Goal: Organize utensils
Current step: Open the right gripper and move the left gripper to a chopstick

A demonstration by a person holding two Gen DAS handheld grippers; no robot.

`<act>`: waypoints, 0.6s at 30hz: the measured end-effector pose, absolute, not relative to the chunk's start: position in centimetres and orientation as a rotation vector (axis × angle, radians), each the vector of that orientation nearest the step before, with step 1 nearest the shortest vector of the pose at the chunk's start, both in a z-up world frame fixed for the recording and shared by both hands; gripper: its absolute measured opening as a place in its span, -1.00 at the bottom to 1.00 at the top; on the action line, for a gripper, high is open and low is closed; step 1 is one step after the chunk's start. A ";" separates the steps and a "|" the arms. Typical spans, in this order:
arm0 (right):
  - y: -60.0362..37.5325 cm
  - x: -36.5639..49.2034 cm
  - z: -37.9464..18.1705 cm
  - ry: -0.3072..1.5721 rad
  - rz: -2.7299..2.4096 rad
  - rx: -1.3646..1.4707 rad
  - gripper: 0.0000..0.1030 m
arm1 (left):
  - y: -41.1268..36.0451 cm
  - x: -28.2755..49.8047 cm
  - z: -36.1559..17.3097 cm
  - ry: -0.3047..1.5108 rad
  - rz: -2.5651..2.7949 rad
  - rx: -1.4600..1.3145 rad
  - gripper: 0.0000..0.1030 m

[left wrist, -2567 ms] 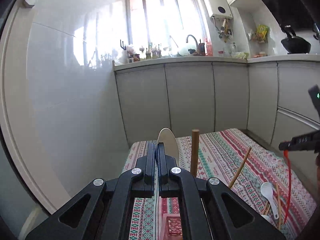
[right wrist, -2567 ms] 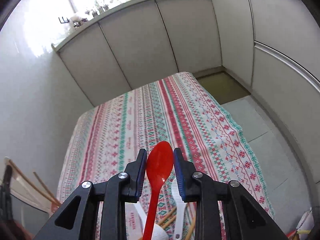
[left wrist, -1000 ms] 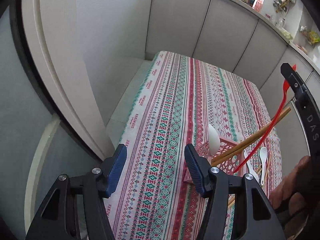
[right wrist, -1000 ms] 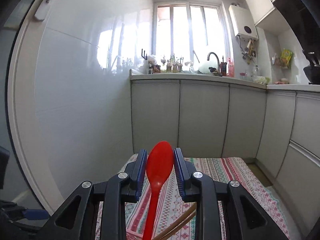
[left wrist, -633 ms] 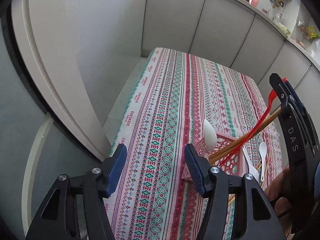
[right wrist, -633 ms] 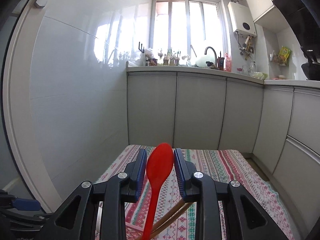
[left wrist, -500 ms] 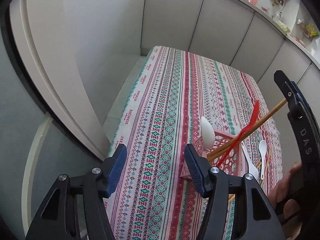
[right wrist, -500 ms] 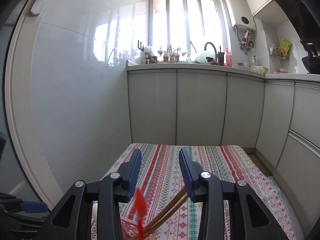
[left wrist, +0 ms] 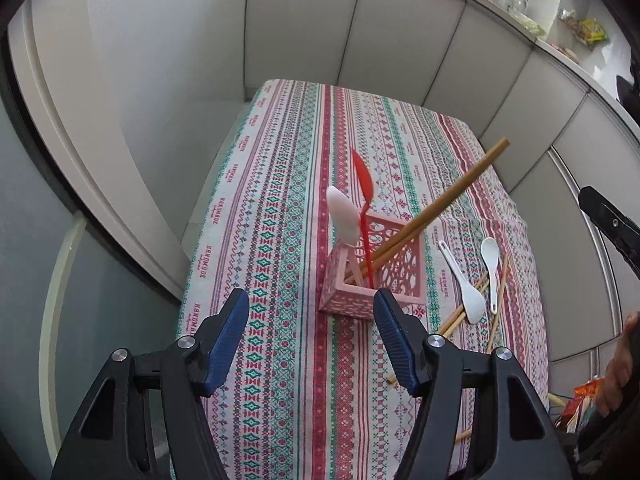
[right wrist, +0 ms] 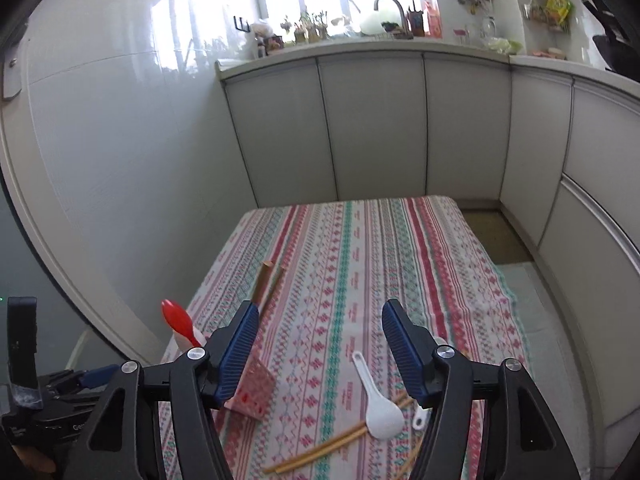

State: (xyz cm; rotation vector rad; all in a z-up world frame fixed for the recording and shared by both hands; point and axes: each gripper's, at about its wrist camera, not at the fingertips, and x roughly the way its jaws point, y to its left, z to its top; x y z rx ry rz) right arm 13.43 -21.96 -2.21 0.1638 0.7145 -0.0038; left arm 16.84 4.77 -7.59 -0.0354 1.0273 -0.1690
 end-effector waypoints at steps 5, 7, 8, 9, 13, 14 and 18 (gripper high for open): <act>-26.5 12.0 -5.0 0.915 -0.063 0.218 0.40 | 2.2 14.8 -7.4 1.023 -0.223 0.066 0.40; -27.9 11.4 -6.6 0.994 -0.079 0.245 0.40 | 1.2 14.3 -7.6 1.036 -0.248 0.088 0.41; -28.7 11.0 -7.4 1.030 -0.087 0.261 0.40 | 0.7 14.1 -7.8 1.044 -0.262 0.098 0.41; -29.3 10.6 -8.0 1.059 -0.091 0.274 0.40 | 0.1 13.8 -8.0 1.052 -0.276 0.108 0.41; -31.7 9.3 -10.0 1.153 -0.117 0.298 0.40 | -2.1 12.8 -8.9 1.086 -0.331 0.147 0.42; -32.2 9.0 -10.3 1.168 -0.123 0.295 0.40 | -2.8 12.5 -9.2 1.096 -0.347 0.159 0.42; -33.6 7.8 -11.2 1.227 -0.138 0.270 0.41 | -5.5 11.6 -10.8 1.150 -0.409 0.196 0.42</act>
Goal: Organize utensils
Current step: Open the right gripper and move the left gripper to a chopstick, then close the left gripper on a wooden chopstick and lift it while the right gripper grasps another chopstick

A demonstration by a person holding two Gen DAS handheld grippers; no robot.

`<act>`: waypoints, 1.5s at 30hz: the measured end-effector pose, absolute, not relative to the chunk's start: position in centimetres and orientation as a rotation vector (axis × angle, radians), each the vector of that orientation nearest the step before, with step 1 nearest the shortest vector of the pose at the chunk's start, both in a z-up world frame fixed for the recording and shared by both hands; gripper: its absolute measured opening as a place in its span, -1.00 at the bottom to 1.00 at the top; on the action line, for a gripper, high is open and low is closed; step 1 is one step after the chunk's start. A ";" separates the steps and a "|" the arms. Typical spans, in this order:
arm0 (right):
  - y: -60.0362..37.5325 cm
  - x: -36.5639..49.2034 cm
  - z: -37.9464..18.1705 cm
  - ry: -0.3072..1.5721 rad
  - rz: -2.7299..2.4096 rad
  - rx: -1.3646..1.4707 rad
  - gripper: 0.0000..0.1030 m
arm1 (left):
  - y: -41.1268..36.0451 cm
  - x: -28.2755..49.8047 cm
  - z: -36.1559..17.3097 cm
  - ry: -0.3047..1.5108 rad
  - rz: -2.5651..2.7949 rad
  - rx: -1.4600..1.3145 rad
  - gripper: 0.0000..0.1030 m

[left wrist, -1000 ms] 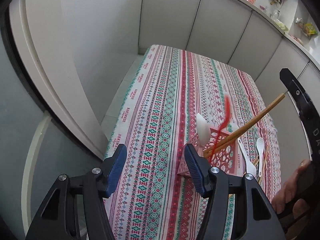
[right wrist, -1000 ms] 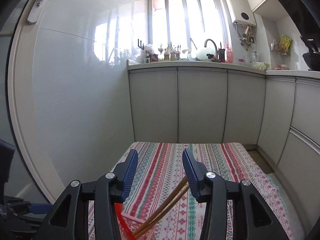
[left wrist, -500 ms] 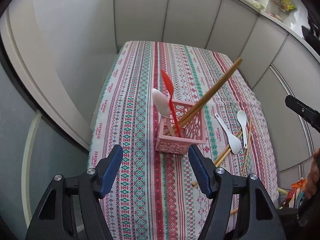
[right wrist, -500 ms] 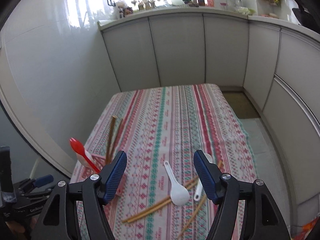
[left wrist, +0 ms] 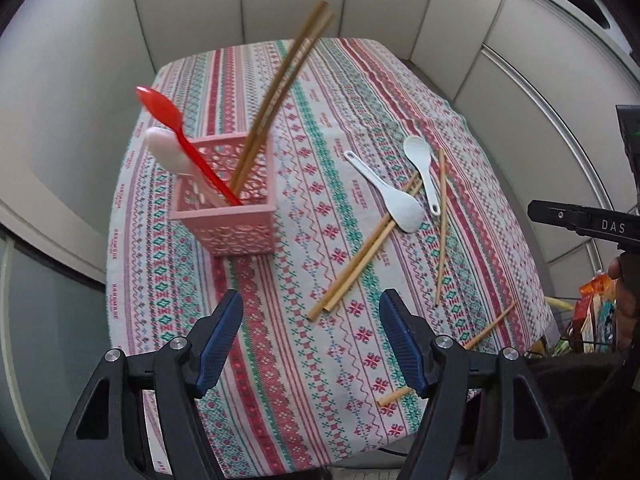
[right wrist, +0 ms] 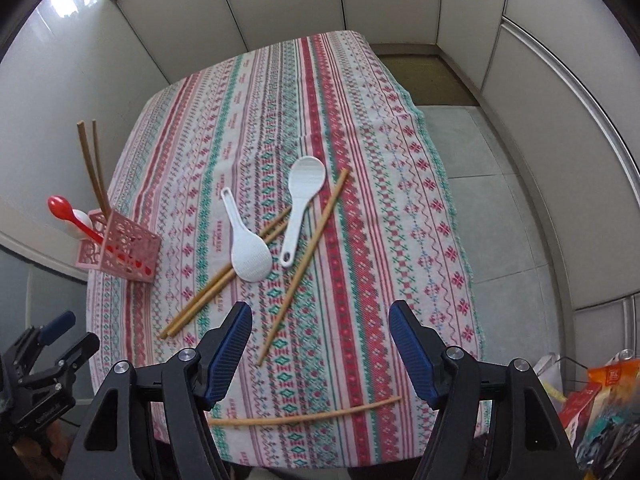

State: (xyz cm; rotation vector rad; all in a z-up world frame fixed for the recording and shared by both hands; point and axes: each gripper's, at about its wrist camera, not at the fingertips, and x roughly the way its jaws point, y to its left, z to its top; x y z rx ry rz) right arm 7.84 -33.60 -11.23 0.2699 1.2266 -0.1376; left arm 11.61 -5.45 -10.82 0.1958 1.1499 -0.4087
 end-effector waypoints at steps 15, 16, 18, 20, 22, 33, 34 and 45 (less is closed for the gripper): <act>-39.4 5.1 -15.2 1.361 -0.185 0.356 0.41 | -17.2 10.7 -18.5 1.355 -0.661 0.254 -0.14; -39.6 5.0 -15.4 1.369 -0.178 0.370 0.41 | -17.7 10.8 -19.1 1.373 -0.669 0.245 -0.25; -39.8 4.8 -15.8 1.381 -0.177 0.381 0.41 | -18.5 11.1 -20.1 1.398 -0.673 0.239 -0.35; -39.9 4.7 -16.1 1.386 -0.176 0.379 0.41 | -19.2 11.4 -21.1 1.410 -0.664 0.238 -0.45; -39.9 4.6 -16.3 1.390 -0.176 0.379 0.41 | -19.8 11.8 -22.0 1.419 -0.657 0.242 -0.56; -40.1 3.7 -19.1 1.489 -0.170 0.413 0.41 | -21.7 11.4 -22.8 1.383 -0.620 0.315 -0.92; -40.1 3.5 -19.5 1.504 -0.170 0.426 0.41 | -21.7 11.2 -22.8 1.380 -0.618 0.319 -0.93; -39.3 2.6 -24.3 1.633 -0.148 0.659 0.35 | -17.2 10.5 -17.1 1.256 -0.669 0.237 -0.93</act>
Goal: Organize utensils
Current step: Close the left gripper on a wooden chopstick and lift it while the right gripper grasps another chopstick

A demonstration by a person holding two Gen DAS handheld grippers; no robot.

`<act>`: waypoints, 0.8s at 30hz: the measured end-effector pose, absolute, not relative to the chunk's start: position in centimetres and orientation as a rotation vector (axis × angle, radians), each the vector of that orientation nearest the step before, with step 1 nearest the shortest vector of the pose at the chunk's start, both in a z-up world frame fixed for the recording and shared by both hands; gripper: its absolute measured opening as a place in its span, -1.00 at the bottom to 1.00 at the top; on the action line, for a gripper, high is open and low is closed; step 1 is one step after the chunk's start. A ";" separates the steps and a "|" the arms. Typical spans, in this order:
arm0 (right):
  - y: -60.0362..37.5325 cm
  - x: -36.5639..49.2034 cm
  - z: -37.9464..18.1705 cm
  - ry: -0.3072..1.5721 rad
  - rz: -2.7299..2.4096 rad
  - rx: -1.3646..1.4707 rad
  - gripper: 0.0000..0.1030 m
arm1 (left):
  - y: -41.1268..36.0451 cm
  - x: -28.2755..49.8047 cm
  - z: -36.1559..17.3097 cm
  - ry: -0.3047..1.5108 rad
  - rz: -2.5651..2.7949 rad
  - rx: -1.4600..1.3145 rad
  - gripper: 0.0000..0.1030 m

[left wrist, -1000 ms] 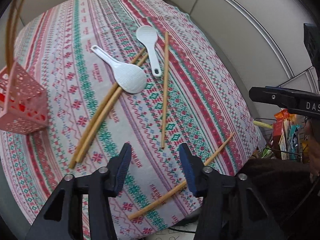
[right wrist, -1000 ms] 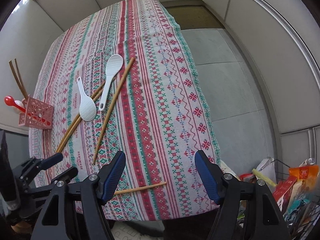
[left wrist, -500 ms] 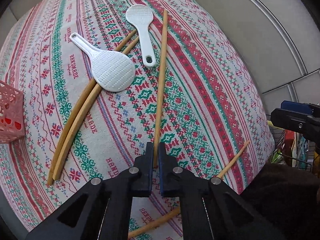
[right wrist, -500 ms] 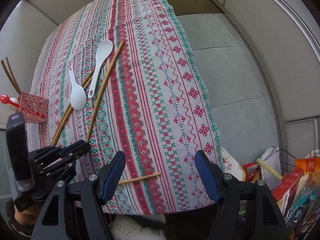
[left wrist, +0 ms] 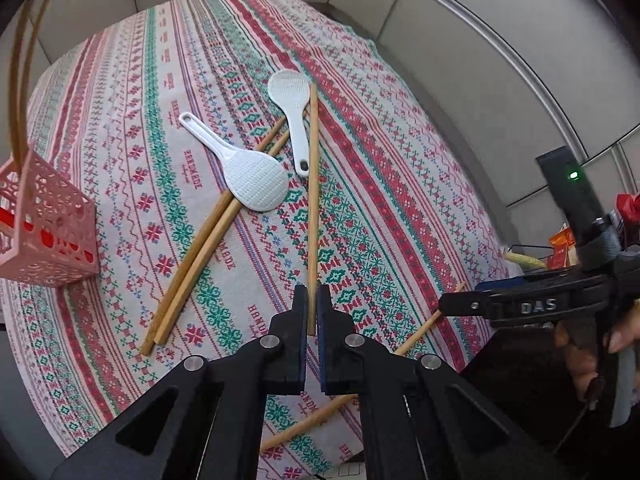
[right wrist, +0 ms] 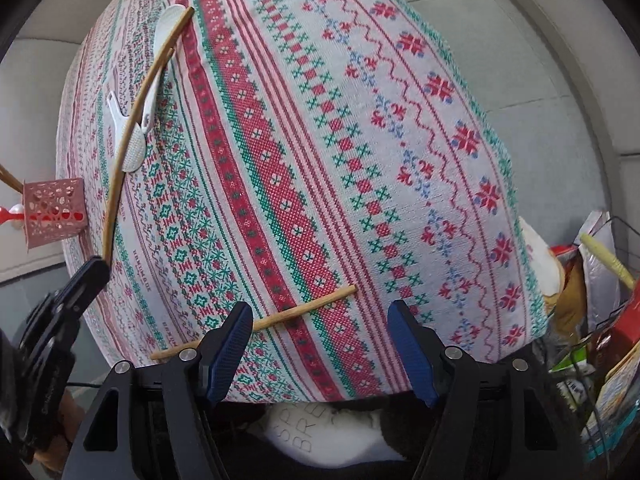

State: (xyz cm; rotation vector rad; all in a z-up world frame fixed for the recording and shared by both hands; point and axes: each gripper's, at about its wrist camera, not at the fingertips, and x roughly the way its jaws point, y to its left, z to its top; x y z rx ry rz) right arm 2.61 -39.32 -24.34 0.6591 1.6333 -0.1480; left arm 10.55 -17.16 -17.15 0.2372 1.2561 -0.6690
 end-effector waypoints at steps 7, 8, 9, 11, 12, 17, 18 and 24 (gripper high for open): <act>-36.7 3.6 -23.7 1.593 -0.238 0.583 0.06 | -13.1 10.6 -12.8 1.131 -0.660 0.184 -0.93; -36.3 3.7 -23.6 1.583 -0.248 0.575 0.01 | -12.4 10.3 -12.1 1.111 -0.658 0.175 -0.93; -35.8 3.9 -23.5 1.573 -0.254 0.571 -0.02 | -11.9 10.3 -11.4 1.089 -0.655 0.166 -0.93; -35.3 4.3 -23.3 1.547 -0.258 0.572 -0.17 | -10.9 10.2 -10.0 1.046 -0.648 0.150 -0.93; -34.9 4.7 -23.2 1.538 -0.263 0.570 -0.20 | -10.4 10.1 -9.3 1.023 -0.641 0.144 -0.93; -34.0 7.0 -23.1 1.481 -0.241 0.586 -0.66 | -8.5 9.8 -6.7 0.927 -0.613 0.112 -0.94; -34.3 7.4 -23.4 1.475 -0.235 0.587 -0.72 | -8.1 9.8 -6.3 0.917 -0.612 0.101 -0.95; -33.8 9.9 -23.3 1.421 -0.190 0.584 -0.86 | -6.2 10.3 -5.0 0.877 -0.589 0.041 -0.95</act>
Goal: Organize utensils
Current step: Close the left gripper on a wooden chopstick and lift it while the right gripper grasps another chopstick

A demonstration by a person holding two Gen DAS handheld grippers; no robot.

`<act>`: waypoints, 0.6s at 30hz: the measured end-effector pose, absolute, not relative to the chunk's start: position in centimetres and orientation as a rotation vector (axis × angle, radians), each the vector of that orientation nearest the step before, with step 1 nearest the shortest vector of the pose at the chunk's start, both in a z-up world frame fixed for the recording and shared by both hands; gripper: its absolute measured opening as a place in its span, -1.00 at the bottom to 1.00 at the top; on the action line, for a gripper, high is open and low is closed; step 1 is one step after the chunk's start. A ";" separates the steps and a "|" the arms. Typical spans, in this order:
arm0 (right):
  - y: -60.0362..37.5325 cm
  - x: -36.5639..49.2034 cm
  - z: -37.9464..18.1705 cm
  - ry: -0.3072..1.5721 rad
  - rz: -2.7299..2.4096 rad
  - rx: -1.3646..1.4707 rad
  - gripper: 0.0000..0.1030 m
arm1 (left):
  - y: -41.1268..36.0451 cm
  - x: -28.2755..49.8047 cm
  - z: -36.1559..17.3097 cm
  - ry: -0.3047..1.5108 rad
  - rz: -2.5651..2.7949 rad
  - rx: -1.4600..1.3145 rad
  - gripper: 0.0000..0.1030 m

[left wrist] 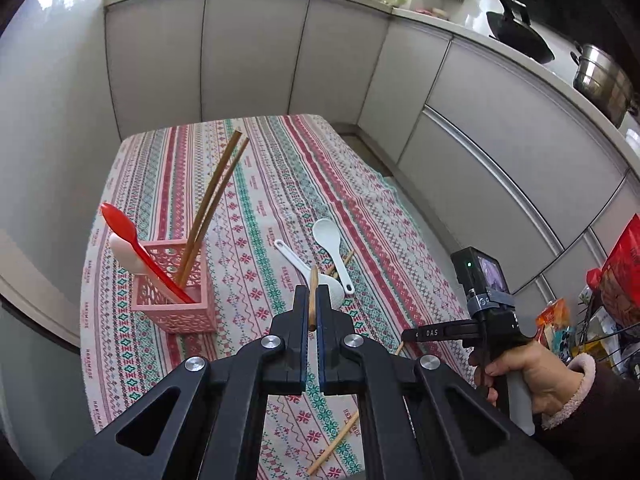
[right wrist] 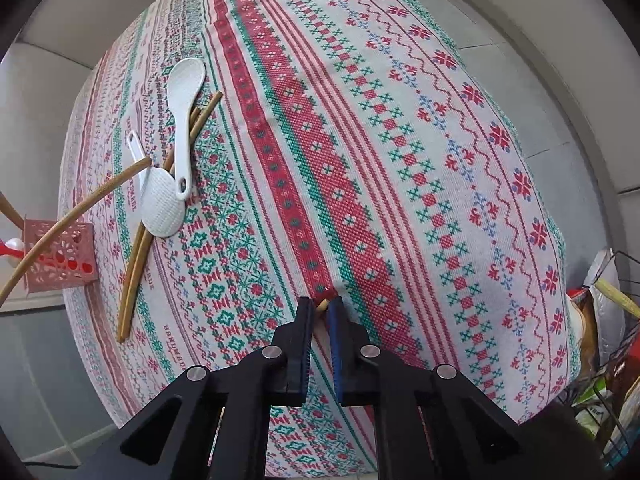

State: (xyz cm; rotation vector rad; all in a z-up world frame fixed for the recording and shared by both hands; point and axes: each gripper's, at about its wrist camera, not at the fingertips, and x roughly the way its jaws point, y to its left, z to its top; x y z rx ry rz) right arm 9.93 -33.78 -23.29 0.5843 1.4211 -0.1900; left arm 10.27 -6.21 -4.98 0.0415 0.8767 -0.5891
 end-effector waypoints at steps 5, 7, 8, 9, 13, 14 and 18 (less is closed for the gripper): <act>-33.4 11.8 -23.2 1.350 -0.130 0.609 -0.96 | -5.2 10.4 -3.6 0.823 -0.573 0.005 -0.95; -33.1 12.5 -22.5 1.316 -0.111 0.601 -0.96 | -5.0 10.5 -3.2 0.809 -0.570 -0.008 -0.96; -33.0 12.9 -22.0 1.299 -0.101 0.599 -0.96 | -4.8 10.5 -3.0 0.801 -0.568 -0.012 -0.96; -33.0 13.3 -21.3 1.286 -0.089 0.602 -0.96 | -4.7 10.5 -2.8 0.794 -0.565 -0.015 -0.96; -32.8 14.3 -20.1 1.305 -0.106 0.586 -0.93 | -4.0 10.4 -1.7 0.763 -0.556 -0.034 -0.96; -32.7 14.4 -20.1 1.338 -0.129 0.574 -0.89 | -3.8 10.3 -1.4 0.757 -0.559 -0.036 -0.96; -31.9 13.9 -20.9 1.428 -0.183 0.526 -0.43 | -3.2 9.8 -0.3 0.735 -0.572 -0.043 -0.97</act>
